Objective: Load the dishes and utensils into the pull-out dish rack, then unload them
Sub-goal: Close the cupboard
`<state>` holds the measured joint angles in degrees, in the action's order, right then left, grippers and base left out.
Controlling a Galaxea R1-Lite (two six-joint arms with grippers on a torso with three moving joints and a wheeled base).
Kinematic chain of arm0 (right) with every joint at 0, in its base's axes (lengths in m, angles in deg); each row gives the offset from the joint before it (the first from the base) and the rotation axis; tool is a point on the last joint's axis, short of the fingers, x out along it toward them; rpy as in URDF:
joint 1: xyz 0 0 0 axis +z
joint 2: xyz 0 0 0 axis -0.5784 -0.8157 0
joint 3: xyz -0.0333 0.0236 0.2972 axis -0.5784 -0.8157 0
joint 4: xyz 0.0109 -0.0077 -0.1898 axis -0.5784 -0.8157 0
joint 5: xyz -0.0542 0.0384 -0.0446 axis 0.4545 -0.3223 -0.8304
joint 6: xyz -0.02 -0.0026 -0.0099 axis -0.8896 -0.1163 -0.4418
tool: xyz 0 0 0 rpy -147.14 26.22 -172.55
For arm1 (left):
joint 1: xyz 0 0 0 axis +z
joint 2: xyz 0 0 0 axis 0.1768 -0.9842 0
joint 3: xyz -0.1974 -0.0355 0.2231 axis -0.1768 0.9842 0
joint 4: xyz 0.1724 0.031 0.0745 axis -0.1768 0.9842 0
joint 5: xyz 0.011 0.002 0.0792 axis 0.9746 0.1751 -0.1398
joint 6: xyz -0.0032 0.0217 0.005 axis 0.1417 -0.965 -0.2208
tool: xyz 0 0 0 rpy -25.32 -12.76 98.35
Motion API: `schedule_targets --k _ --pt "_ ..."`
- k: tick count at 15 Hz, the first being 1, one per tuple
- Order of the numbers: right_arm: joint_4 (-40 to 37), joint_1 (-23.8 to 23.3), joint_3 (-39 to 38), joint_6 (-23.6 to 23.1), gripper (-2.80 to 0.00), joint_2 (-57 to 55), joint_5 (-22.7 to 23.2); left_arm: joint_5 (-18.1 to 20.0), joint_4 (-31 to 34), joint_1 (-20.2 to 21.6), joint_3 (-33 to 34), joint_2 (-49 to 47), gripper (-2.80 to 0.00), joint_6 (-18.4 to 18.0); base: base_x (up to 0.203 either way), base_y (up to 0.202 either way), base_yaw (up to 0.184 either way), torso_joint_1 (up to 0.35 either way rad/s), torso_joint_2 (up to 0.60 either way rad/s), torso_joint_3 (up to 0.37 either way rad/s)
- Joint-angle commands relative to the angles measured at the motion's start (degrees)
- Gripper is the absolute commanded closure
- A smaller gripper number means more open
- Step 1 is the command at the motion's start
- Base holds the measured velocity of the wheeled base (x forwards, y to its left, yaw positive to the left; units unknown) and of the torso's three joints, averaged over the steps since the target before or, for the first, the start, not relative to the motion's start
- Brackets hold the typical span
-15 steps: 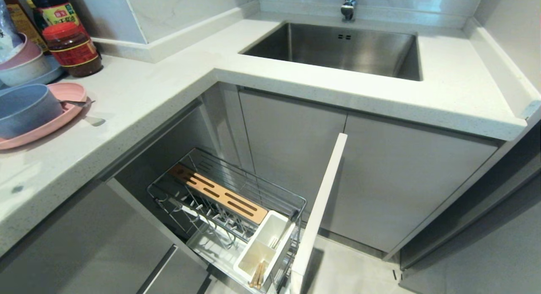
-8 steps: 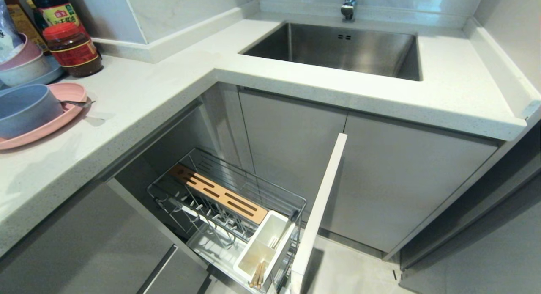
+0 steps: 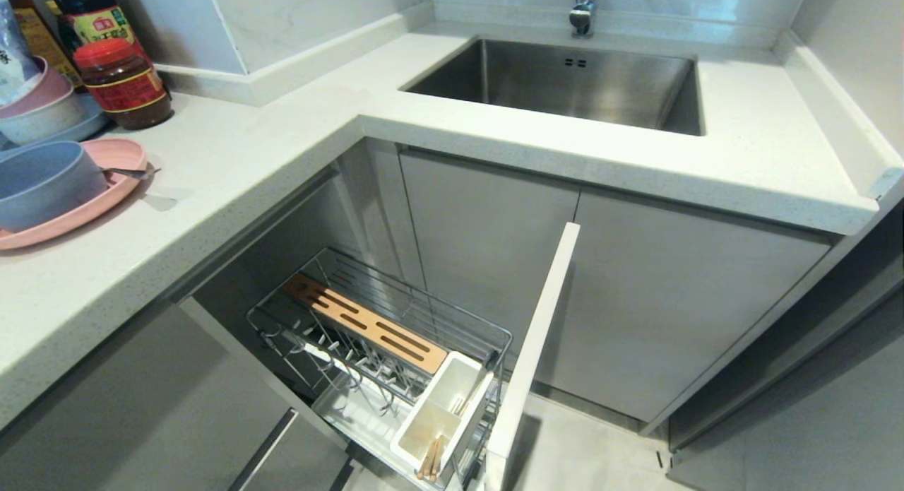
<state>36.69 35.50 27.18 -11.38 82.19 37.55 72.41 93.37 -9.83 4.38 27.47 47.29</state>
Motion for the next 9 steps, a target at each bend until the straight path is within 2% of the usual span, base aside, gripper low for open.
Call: schedule_targets --k 1,3,5,7,9 --pt "0.01 0.02 0.0 -0.03 0.0 -0.02 0.0 1.47 -0.95 0.4 9.23 10.23 0.0 -0.55 0.0 0.0 0.0 0.0 0.0 0.0" --pt "0.01 0.02 0.0 -0.03 0.0 -0.02 0.0 4.45 -2.63 0.37 19.23 16.06 0.0 -1.12 0.0 0.0 0.0 0.0 0.0 0.0" --pt "0.01 0.02 0.0 -0.03 0.0 -0.02 0.0 5.76 -7.79 0.36 28.01 19.43 0.0 -1.38 0.0 0.0 0.0 0.0 0.0 0.0" --pt "0.01 0.02 0.0 -0.03 0.0 -0.02 0.0 5.51 -14.65 0.35 35.46 20.29 0.0 -1.73 0.0 0.0 0.0 0.0 0.0 0.0" --pt "0.01 0.02 0.0 -0.03 0.0 -0.02 0.0 5.08 -18.38 0.35 42.52 20.55 0.0 -2.14 0.0 0.0 0.0 0.0 0.0 0.0"
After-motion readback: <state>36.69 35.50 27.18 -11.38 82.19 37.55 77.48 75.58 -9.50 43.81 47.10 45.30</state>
